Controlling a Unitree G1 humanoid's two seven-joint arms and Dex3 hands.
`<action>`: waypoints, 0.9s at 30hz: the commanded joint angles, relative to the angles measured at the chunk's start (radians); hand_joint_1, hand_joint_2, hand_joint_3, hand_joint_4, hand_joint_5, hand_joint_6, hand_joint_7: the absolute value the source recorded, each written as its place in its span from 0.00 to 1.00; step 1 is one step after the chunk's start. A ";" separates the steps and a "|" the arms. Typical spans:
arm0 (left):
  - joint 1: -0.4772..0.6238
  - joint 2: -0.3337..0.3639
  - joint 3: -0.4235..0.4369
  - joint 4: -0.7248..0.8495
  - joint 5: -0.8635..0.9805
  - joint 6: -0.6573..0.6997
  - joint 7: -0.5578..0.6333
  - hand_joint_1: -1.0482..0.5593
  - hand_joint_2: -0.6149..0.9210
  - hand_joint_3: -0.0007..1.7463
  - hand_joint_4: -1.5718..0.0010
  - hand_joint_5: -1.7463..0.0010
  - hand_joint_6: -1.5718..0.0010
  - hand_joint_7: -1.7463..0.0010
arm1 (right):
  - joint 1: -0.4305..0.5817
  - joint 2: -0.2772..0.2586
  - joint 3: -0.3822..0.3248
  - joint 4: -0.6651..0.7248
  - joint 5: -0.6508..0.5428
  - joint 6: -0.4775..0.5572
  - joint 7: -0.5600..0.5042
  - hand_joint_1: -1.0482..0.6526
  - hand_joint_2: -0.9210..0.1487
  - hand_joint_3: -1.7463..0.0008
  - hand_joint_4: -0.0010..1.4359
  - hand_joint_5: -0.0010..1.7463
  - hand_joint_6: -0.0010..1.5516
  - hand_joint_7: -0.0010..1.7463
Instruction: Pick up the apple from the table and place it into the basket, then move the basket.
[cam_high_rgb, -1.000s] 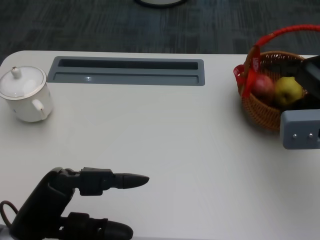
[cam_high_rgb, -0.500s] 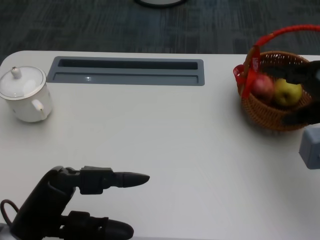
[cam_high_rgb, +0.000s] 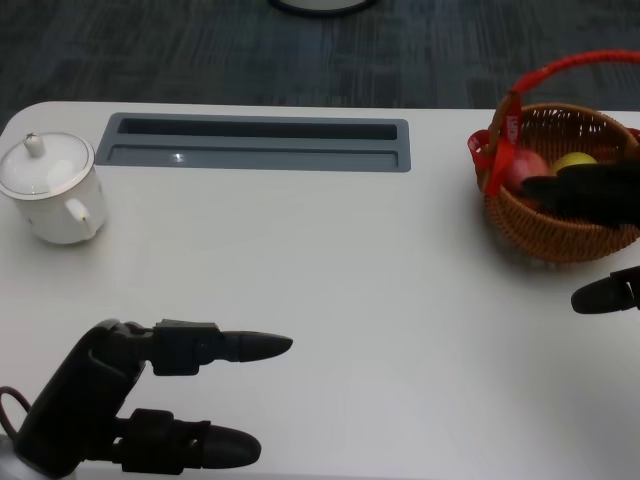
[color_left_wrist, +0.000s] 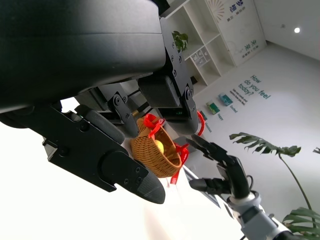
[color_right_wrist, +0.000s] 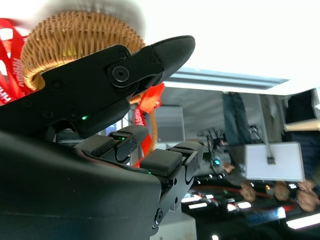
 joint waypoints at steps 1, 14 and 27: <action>-0.003 0.018 0.010 0.006 -0.001 0.002 -0.001 0.39 0.88 0.00 0.37 1.00 0.41 1.00 | 0.075 -0.027 -0.054 -0.095 0.037 -0.031 0.017 0.13 0.10 1.00 0.41 0.00 0.33 0.00; -0.005 0.025 0.011 -0.008 -0.004 0.021 0.003 0.39 0.87 0.00 0.37 1.00 0.41 1.00 | 0.292 0.081 -0.118 -0.390 0.268 -0.094 0.215 0.16 0.12 1.00 0.43 0.01 0.35 0.01; -0.013 0.019 0.025 -0.013 -0.005 0.015 0.009 0.37 0.87 0.00 0.37 1.00 0.41 1.00 | 0.369 0.238 -0.065 -0.436 0.516 -0.091 0.472 0.29 0.12 1.00 0.44 0.00 0.37 0.01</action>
